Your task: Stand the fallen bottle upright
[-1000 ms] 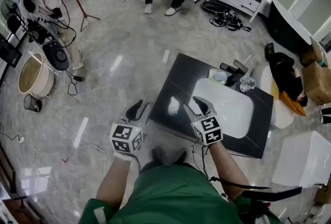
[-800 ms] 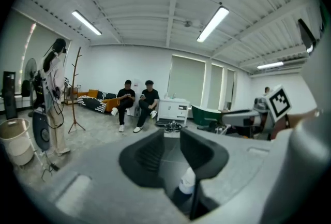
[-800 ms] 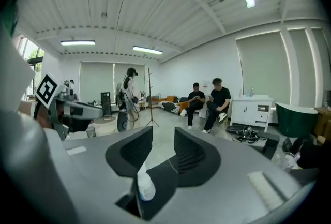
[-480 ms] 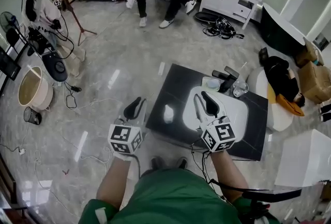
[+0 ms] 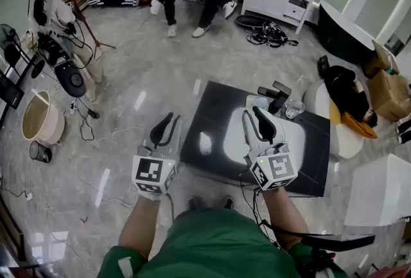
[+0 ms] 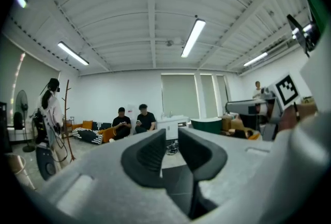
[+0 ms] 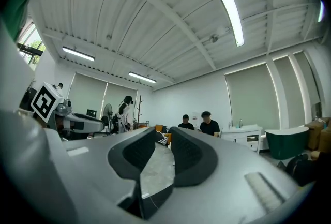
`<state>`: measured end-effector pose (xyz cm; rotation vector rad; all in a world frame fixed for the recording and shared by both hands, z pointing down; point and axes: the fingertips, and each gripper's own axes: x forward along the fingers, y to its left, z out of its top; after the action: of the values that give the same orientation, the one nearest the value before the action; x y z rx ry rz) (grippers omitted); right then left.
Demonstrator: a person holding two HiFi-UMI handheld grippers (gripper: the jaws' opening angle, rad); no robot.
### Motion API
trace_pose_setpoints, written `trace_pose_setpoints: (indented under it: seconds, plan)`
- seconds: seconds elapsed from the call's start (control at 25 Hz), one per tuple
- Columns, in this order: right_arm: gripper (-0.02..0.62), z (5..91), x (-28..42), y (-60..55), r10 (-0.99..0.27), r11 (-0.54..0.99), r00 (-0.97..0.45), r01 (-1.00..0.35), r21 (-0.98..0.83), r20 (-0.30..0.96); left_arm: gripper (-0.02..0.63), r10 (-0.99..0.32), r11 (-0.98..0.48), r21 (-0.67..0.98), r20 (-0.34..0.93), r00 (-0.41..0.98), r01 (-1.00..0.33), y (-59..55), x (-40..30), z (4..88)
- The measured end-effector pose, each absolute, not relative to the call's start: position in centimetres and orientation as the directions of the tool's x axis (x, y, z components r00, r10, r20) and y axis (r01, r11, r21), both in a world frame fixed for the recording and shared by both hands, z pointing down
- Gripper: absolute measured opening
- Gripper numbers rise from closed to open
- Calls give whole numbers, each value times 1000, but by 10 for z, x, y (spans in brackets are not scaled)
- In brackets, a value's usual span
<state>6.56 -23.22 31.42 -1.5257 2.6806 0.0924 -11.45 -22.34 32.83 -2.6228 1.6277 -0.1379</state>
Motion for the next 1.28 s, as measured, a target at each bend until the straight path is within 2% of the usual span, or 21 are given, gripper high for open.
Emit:
trace_pose_setpoints:
  seconds: [1.28]
  plan:
    - [94, 321, 76, -238, -874, 480, -483, -876, 51, -58, 63, -890, -456, -41, 32, 455, -889, -238, -110, 330]
